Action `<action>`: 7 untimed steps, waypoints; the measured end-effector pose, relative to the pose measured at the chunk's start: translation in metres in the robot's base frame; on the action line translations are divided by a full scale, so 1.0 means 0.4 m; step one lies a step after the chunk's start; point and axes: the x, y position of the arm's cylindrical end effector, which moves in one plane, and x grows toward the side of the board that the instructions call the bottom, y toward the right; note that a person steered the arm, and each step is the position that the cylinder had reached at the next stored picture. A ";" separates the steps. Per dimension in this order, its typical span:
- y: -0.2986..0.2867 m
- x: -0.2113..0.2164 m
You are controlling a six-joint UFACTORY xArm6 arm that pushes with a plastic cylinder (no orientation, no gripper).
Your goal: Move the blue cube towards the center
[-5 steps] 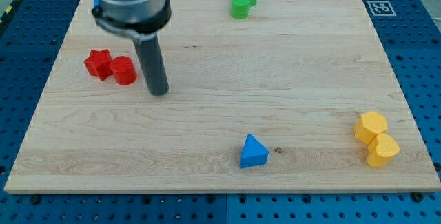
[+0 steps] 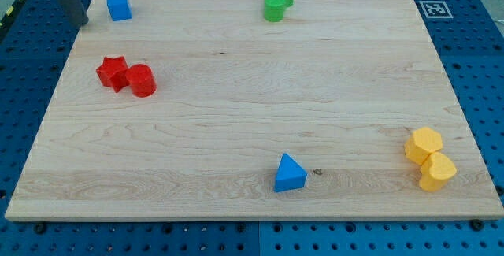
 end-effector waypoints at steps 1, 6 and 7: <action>0.014 -0.134; 0.187 -0.050; 0.042 -0.050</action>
